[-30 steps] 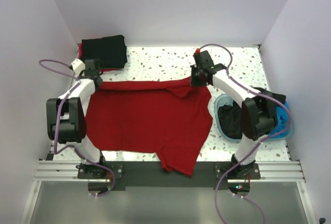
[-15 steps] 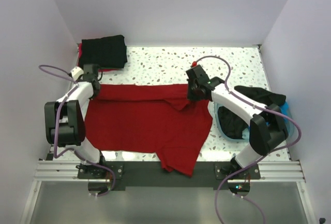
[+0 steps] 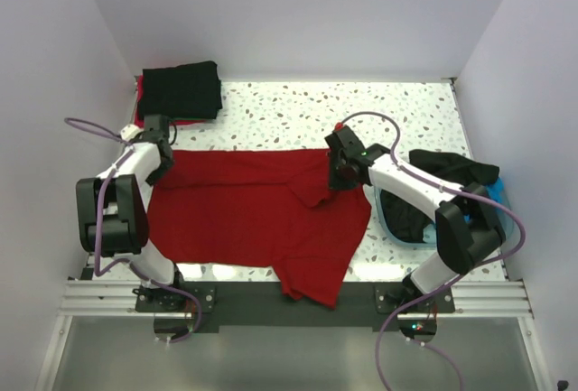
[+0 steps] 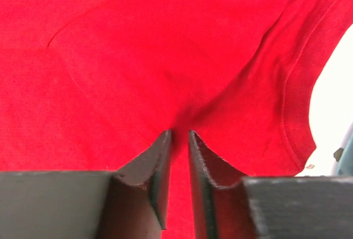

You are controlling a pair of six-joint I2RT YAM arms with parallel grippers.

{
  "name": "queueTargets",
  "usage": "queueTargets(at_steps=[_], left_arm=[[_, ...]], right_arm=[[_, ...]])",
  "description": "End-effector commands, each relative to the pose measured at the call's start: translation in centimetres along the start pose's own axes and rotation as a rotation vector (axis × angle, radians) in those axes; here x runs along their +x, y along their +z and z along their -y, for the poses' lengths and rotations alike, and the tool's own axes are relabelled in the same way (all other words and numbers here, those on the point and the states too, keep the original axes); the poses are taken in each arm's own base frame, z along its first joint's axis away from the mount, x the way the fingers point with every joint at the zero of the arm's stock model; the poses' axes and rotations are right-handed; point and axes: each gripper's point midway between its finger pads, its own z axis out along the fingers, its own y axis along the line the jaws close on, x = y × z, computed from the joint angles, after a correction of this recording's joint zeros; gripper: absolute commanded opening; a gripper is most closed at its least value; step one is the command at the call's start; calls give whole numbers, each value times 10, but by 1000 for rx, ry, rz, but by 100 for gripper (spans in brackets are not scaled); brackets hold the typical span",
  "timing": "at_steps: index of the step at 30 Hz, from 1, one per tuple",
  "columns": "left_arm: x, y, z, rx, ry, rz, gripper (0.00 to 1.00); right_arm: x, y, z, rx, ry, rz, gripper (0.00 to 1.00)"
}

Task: Fold and stack the t-shirts
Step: Fold the tshirt

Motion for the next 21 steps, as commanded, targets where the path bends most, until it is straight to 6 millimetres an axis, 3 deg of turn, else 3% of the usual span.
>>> queueTargets(at_steps=[1,3,5,6,7,8,9,12,14,15,17,18,20,21], left_arm=[[-21,-12,-17,-69,-45,46,59],[-27,-19,-22,-83,-44,57,75],[-40,-31,-19,-60,-71,80,95],[-43,-36,-17,-46,-67,80,99],[-48,-41,-14,-25,-71,84,100],[-54,-49,-7,21,-79,87,100],[-60,-53,0,65,-64,96,100],[-66,-63,26,211,-42,97,100],[-56,-60,41,282,-22,54,100],[-56,-58,52,329,-7,58,100],[-37,-49,69,398,28,-14,100],[-37,-47,79,441,37,-8,100],[-17,-33,89,472,64,-70,100],[-14,-28,93,479,68,-75,100]], right_arm=[[7,-17,-8,-63,-45,-15,25],[8,-26,-13,-83,-99,-15,33],[5,-36,-4,-49,-109,0,51],[1,-40,-3,-45,-113,18,57],[-2,-45,-3,-45,-119,35,80],[-8,-50,-5,-56,-120,58,94],[-13,-51,-10,-77,-135,76,99],[-30,-45,-23,-105,-155,93,99],[-44,-32,-24,-134,-108,80,99],[-44,-17,-30,-180,-74,35,99],[-59,1,-24,-166,-36,35,99],[-65,17,-24,-145,-38,26,99],[-76,35,-23,-146,-29,24,99],[-78,56,-26,-152,-43,-4,99]])
